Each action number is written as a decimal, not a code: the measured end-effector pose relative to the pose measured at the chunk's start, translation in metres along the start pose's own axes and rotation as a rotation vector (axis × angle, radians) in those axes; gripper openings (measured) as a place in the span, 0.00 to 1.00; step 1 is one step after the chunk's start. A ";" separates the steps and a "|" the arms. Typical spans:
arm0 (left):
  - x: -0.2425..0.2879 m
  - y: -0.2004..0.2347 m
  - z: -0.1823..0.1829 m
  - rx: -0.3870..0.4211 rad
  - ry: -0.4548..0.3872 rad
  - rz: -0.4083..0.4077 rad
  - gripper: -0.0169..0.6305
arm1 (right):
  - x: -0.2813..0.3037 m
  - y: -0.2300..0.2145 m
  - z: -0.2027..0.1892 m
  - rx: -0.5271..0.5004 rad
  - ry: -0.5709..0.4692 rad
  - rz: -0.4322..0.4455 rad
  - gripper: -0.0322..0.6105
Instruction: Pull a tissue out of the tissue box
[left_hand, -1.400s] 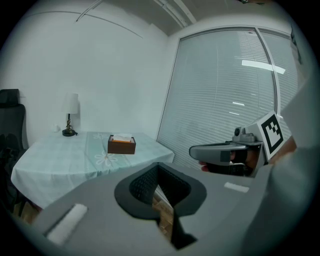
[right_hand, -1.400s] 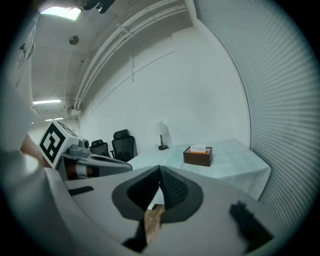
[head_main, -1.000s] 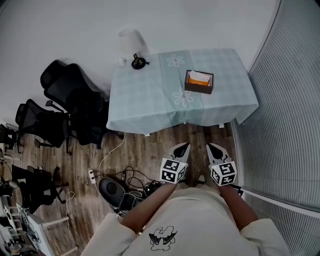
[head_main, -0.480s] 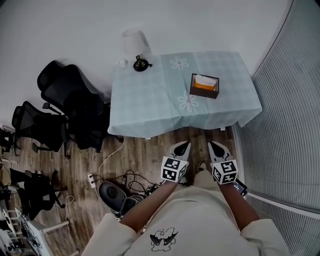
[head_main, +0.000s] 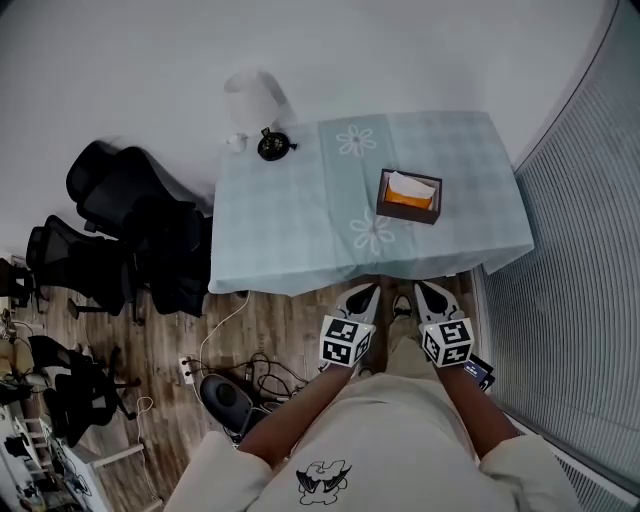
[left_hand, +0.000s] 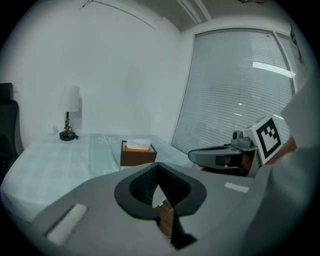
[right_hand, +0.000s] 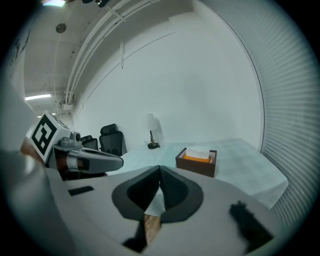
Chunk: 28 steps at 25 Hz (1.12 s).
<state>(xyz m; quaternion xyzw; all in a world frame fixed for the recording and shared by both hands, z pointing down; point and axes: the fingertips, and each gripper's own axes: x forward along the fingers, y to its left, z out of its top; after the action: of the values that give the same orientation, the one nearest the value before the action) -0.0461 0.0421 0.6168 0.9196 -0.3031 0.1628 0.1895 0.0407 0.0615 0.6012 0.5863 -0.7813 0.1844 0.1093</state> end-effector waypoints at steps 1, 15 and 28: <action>0.014 0.006 0.008 0.000 0.002 0.009 0.04 | 0.011 -0.013 0.006 0.003 0.001 0.006 0.07; 0.155 0.049 0.109 -0.018 0.001 0.083 0.04 | 0.115 -0.136 0.081 -0.024 0.035 0.116 0.07; 0.184 0.079 0.122 -0.022 0.035 0.023 0.04 | 0.150 -0.143 0.087 -0.012 0.083 0.072 0.07</action>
<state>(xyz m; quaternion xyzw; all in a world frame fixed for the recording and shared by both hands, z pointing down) 0.0678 -0.1622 0.6055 0.9111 -0.3119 0.1775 0.2028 0.1385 -0.1412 0.6033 0.5490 -0.7977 0.2077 0.1385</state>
